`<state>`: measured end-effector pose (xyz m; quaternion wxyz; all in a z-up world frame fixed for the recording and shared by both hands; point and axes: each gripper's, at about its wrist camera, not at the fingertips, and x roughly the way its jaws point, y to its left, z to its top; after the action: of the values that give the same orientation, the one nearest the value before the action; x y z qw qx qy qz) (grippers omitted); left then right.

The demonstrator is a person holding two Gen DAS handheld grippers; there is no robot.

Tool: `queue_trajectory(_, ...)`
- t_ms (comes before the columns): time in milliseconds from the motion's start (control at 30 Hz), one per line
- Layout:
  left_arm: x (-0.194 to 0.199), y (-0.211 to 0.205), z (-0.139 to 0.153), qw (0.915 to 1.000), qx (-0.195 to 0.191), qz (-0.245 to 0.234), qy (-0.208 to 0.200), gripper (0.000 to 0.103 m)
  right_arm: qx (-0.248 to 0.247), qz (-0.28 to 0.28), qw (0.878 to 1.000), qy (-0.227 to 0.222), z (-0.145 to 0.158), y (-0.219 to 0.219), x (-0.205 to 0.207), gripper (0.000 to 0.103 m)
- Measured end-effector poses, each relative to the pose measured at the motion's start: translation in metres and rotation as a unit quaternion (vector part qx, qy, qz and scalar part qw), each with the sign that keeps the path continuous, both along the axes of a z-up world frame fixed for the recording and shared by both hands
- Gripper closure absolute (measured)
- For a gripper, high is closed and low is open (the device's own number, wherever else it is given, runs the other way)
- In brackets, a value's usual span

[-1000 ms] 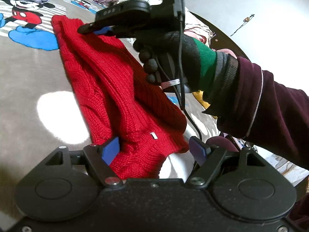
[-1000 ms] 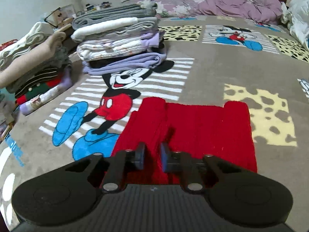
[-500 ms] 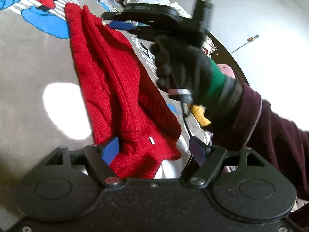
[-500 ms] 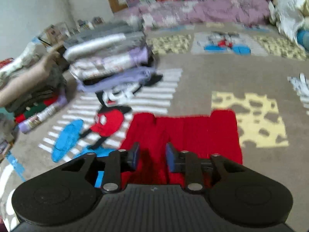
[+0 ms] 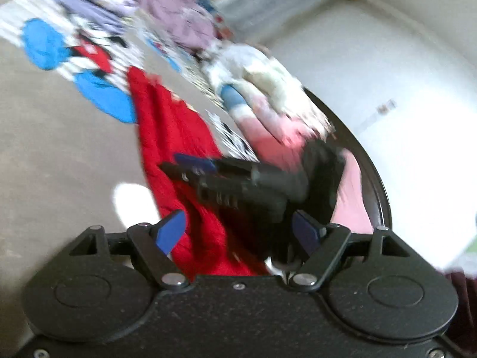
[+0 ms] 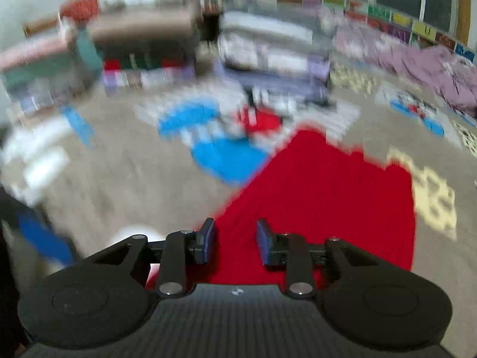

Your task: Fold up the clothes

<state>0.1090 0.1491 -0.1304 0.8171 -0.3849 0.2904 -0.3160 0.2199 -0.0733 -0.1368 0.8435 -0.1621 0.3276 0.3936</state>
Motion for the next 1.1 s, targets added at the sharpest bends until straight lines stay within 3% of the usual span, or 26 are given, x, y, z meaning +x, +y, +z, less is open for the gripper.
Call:
queue_trajectory(33, 0.001, 0.004, -0.002, 0.9999, -0.008, 0.011, 0.009, 0.024, -0.001, 0.003, 1.0, -0.019, -0.003, 0.002, -0.003, 0.07)
queue_trajectory(167, -0.001, 0.018, -0.003, 0.9986, -0.032, 0.037, 0.02, 0.023, 0.026, -0.016, 0.999, -0.016, 0.011, -0.003, -0.005, 0.071)
queue_trajectory(433, 0.001, 0.014, -0.001, 0.998, -0.052, 0.035, 0.008, 0.02, 0.105, -0.001, 0.992, -0.066, 0.03, -0.037, -0.079, 0.071)
queue_trajectory(500, 0.001, 0.009, -0.002, 0.9983, -0.048, 0.031, 0.009, 0.02, 0.099, -0.008, 0.993, -0.056, 0.017, -0.038, -0.088, 0.072)
queue_trajectory(567, 0.002, 0.003, -0.004, 0.9988, -0.04, 0.025, 0.01, 0.02, 0.05, -0.011, 0.998, -0.044, -0.006, -0.028, -0.09, 0.07)
queue_trajectory(600, 0.0, 0.002, -0.005, 0.9991, -0.035, 0.023, 0.011, 0.02, 0.043, -0.006, 0.997, -0.067, -0.013, -0.026, -0.095, 0.07)
queue_trajectory(667, -0.003, -0.003, -0.006, 0.9995, -0.024, 0.018, 0.013, 0.02, 0.047, -0.02, 0.997, -0.057, -0.01, -0.024, -0.091, 0.069)
queue_trajectory(767, -0.007, -0.012, -0.006, 0.9999, 0.007, 0.012, 0.008, 0.02, 0.037, -0.021, 0.997, -0.057, -0.001, -0.02, -0.091, 0.068)
queue_trajectory(967, -0.028, -0.04, 0.002, 0.9939, 0.102, 0.001, -0.043, 0.019, 0.11, -0.031, 0.989, -0.095, 0.023, -0.065, -0.123, 0.063)
queue_trajectory(1033, -0.037, -0.052, 0.007, 0.9842, 0.162, 0.007, -0.071, 0.019, 0.109, -0.041, 0.986, -0.119, 0.025, -0.089, -0.132, 0.06)
queue_trajectory(1100, -0.05, -0.066, 0.015, 0.9642, 0.237, 0.011, -0.119, 0.019, 0.098, -0.051, 0.984, -0.139, 0.024, -0.11, -0.14, 0.056)
